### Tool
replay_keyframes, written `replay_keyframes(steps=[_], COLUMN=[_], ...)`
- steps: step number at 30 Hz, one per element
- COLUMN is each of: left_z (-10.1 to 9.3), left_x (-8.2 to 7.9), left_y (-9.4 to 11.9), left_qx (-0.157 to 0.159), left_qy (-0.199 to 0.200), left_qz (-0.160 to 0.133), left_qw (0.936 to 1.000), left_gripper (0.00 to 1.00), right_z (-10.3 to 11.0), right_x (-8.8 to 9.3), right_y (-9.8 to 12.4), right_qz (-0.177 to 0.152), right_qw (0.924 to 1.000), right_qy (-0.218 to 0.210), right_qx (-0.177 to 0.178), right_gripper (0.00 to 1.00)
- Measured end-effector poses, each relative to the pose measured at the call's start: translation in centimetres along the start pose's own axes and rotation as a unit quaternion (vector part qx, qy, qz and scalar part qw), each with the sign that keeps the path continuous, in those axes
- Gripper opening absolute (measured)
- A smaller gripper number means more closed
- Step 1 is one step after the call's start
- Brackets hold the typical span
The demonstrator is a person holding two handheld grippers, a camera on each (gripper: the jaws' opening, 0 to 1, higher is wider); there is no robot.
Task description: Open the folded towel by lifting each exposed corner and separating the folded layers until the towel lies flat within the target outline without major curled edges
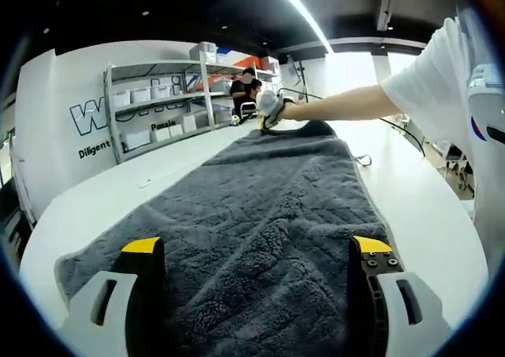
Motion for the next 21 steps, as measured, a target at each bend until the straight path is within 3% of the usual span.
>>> replay_keyframes(steps=[2,5,12,21], left_z=[0.0,0.0,0.0,0.3], left_x=[-0.1,-0.2,-0.5,-1.1], left_y=[0.0,0.1,0.3,0.8], left_qx=[-0.001,-0.002,-0.006,-0.015], left_qy=[-0.002,-0.004,-0.007,-0.016], left_qz=[-0.001,-0.003,-0.011,-0.031], left_qw=[1.0000,1.0000,0.9999,0.9993], left_gripper=[0.96,0.96,0.96,0.96], right_z=[0.0,-0.7,-2.1,-3.7], right_x=[0.3,0.4,0.4,-1.0], right_y=[0.2,0.4,2.7,7.8], right_qz=[0.005,0.009,0.013,-0.036], right_qw=[0.9990,0.9980,0.9972,0.9950], right_qy=[-0.044,-0.063,-0.073,-0.093], right_qx=[-0.006,-0.004,0.002,-0.001], right_gripper=[0.00,0.07,0.12,0.17])
Point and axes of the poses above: the point that each gripper's makers call its tool centre point, and the gripper's own axes: y roughly backward along the fingers, z roughly to its left, x roughly out of its underside, the point moved 10 cm from there along y, roughly backward along the fingers, and after that the axes turned 5 degrees about -z, right-handed, at the moved point
